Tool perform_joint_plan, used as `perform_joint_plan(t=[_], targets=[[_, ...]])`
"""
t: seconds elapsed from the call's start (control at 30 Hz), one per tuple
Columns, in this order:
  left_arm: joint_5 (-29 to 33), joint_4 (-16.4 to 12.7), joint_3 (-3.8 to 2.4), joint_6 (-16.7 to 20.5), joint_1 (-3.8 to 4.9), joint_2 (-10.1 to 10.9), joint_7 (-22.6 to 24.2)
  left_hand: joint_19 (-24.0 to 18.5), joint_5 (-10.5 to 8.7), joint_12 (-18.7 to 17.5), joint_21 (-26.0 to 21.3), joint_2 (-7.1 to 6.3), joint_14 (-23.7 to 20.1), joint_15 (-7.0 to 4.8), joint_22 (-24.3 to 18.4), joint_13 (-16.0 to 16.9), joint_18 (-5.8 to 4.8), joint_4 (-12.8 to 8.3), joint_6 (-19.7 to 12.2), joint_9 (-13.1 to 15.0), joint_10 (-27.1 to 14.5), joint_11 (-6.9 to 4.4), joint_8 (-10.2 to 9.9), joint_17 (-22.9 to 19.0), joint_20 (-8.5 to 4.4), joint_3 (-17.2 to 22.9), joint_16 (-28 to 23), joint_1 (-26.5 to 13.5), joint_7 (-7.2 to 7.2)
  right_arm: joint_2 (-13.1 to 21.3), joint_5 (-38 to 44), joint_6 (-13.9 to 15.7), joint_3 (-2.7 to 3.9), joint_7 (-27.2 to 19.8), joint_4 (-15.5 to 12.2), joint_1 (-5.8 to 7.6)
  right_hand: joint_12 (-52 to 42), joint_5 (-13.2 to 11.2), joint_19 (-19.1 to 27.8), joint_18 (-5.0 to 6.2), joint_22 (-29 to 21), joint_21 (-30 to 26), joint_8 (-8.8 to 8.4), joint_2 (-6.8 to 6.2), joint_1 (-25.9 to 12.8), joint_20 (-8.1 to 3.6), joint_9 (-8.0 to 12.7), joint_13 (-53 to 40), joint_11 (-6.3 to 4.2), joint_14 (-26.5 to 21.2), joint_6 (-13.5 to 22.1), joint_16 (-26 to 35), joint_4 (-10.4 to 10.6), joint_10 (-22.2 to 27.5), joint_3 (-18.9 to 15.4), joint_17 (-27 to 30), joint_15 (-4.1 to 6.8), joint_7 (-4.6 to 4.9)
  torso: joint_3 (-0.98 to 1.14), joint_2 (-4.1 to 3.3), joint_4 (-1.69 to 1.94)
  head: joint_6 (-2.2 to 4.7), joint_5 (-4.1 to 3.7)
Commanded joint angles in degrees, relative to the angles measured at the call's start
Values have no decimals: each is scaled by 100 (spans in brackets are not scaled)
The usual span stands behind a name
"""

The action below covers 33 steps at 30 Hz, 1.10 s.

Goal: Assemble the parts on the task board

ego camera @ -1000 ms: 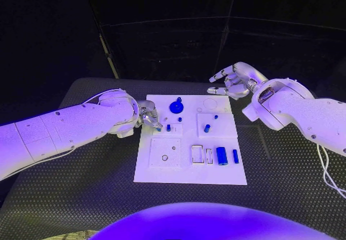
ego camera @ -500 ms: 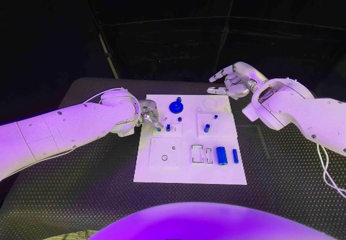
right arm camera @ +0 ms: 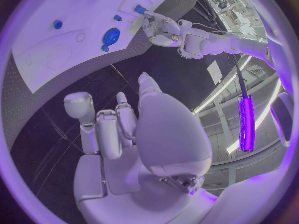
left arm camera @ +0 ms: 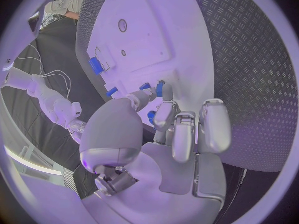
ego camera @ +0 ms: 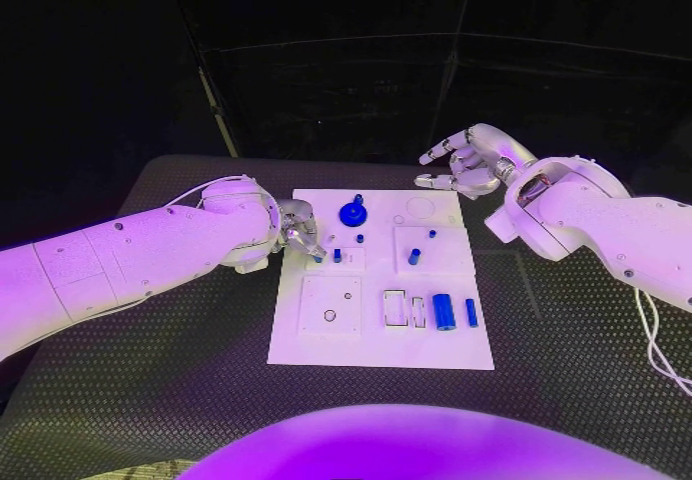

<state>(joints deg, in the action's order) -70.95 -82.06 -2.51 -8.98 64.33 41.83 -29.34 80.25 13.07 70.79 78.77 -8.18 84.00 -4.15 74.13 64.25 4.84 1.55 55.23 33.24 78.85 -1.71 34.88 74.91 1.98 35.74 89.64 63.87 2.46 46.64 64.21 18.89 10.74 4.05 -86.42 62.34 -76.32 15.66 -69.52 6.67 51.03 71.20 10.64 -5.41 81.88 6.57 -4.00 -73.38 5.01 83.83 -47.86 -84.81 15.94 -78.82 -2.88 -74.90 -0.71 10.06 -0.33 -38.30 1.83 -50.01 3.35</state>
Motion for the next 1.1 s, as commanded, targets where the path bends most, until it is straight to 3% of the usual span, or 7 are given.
perform_joint_plan(t=[0.03, 0.67, 1.1], targets=[[-45, -33, 50, -215, -67, 2, -21, 60, 26, 37, 45, 49, 600, -34, 22, 15, -107, -684, 41, -13, 32, 3, 8, 1509, 4, 666, 36, 72, -3, 2, 14, -12, 4, -43, -14, 10, -35, 18, 6, 61, -9, -39, 29, 55, 3, -8, 4, -2, -26, 369, -2, 22, -12, 4, -30, -380, 39, -26, -2, 4, 2, 1, 11], [-134, -93, 51, 125, -94, 27, -9, 100, 55, 48, 88, 68, 600, -41, 84, 31, -121, -689, 64, -43, 48, -4, 1, 1509, -2, 667, 36, 85, -7, -5, 14, -5, 4, -53, -7, 10, -32, 32, 4, 61, -7, -39, 30, 56, 4, -8, 4, 2, -26, 369, -2, 24, -14, 7, -31, -377, 40, -27, -1, 1, -3, 5, 19], [-106, 15, 51, -263, -98, -26, -42, 90, 50, 125, 71, 69, 600, -44, 67, 137, -117, -623, 138, -134, 115, -16, -11, 1509, -10, 563, 36, -4, -33, -3, 14, -12, 4, -50, -6, 10, -32, 32, 4, 61, -7, -39, 30, 56, 4, -8, 4, 2, -26, 369, -2, 24, -14, 7, -31, -377, 40, -27, 1, -3, -3, 1, 3]])
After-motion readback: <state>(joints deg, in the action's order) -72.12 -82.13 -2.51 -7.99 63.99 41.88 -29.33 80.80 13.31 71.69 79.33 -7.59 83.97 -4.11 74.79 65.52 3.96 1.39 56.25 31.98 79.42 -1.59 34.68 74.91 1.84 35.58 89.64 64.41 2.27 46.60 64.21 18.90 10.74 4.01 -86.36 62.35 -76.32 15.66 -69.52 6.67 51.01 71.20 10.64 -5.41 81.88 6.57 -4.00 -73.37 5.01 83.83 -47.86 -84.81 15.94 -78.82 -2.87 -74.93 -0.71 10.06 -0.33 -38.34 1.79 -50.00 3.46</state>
